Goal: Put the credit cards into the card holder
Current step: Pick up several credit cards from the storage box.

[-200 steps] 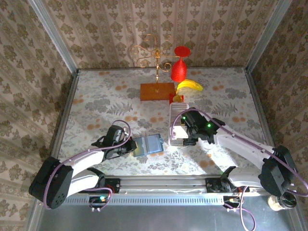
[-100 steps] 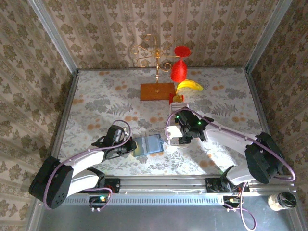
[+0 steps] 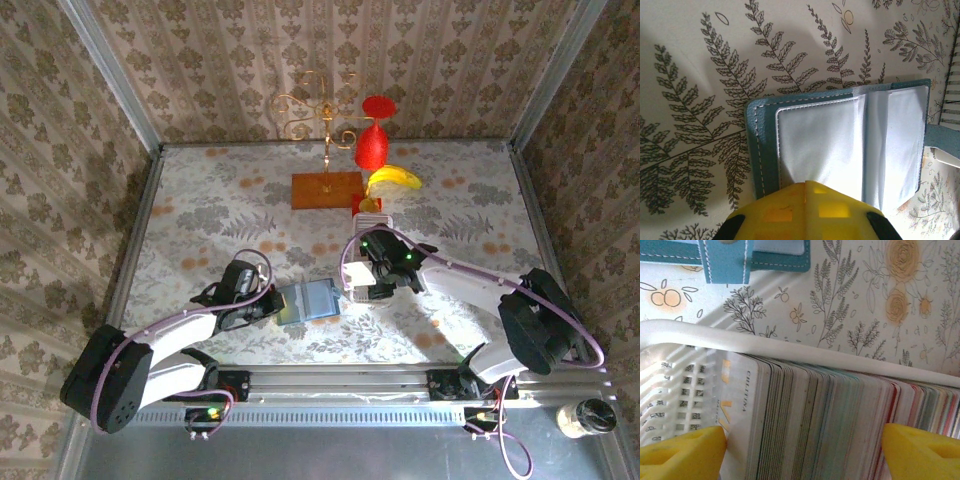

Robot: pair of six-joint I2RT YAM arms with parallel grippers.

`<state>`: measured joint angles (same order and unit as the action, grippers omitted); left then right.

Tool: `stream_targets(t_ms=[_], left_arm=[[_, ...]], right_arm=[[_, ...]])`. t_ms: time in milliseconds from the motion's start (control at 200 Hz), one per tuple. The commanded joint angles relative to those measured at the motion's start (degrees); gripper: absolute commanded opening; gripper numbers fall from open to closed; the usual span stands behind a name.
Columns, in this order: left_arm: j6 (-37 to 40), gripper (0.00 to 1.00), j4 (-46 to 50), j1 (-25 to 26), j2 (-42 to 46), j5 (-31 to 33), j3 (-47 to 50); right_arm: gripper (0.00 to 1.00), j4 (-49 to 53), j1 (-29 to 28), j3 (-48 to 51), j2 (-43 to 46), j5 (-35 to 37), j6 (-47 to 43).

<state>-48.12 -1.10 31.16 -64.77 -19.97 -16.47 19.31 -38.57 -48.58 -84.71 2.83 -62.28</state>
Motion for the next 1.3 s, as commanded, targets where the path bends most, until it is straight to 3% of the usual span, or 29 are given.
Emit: stream_targets(t_ms=[0,630,1295], left_arm=[[1.1,0.01,1.2,0.5,-0.8,0.3,0.5],[0.5,0.01,0.8,0.9,-0.6,0.5,0.9],[0.5,0.00,1.1,1.2,-0.5,0.5,1.0]], right_arm=[[0.79,-0.2,-0.5,-0.2,-1.1,1.7,-1.2],[0.33,3.0,-0.5,0.6,3.9,1.8,-1.8],[0.10,5.8,-0.6,-1.1,7.3,1.9,0.7]])
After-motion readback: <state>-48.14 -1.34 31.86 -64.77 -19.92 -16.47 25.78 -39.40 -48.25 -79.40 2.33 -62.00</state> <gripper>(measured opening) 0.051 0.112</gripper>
